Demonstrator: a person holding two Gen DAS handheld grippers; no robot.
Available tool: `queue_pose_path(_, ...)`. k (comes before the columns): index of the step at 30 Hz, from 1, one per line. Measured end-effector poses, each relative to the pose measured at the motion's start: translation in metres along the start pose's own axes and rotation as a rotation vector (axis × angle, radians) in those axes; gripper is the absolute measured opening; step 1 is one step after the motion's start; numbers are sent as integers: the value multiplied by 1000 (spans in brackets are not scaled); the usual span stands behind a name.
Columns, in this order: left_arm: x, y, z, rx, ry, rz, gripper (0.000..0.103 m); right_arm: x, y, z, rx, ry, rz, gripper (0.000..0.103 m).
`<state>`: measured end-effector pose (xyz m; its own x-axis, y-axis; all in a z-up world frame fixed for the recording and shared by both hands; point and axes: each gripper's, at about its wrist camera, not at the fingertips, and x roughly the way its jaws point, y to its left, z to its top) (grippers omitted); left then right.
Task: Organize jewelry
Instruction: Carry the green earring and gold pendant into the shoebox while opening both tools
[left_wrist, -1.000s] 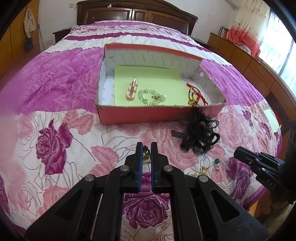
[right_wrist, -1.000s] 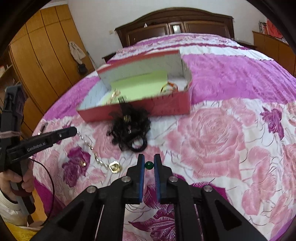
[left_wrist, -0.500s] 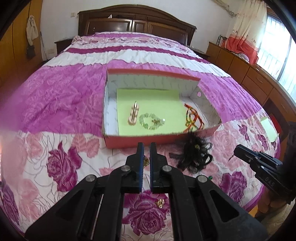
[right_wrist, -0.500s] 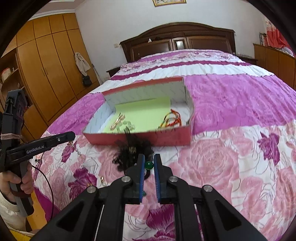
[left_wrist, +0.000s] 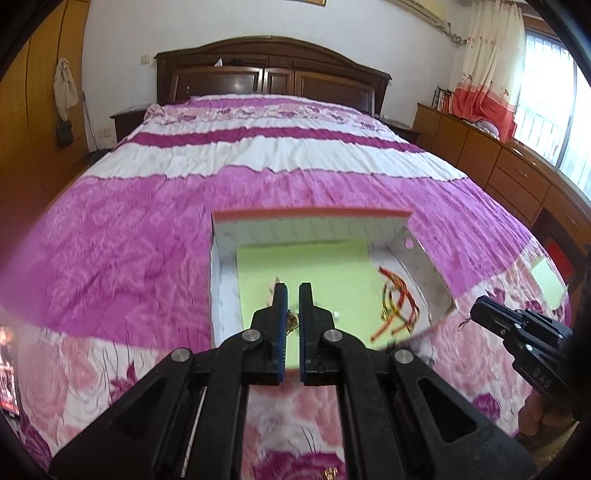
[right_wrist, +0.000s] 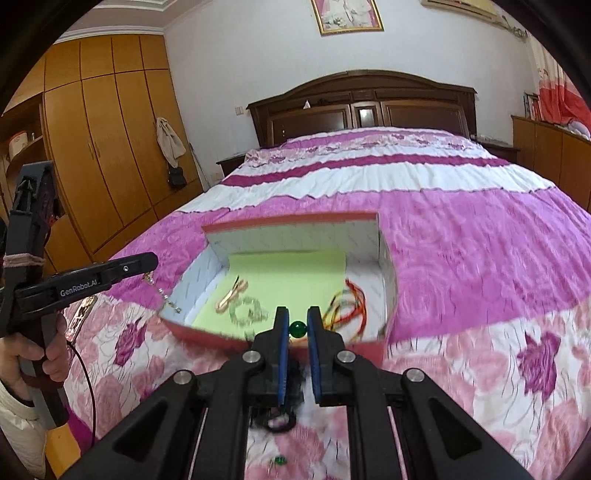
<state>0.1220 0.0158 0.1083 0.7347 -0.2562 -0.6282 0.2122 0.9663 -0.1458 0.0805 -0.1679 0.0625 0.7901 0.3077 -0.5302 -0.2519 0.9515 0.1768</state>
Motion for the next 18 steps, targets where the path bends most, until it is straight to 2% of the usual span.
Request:
queue_pose_path(8,28,6,13,-13,-23,11,0,22,-1,23,-25,-44,-23,11)
queue_pose_path(18,64,9,10,-35,-6,10,0,66,-16,34,-5,-23,-72,11)
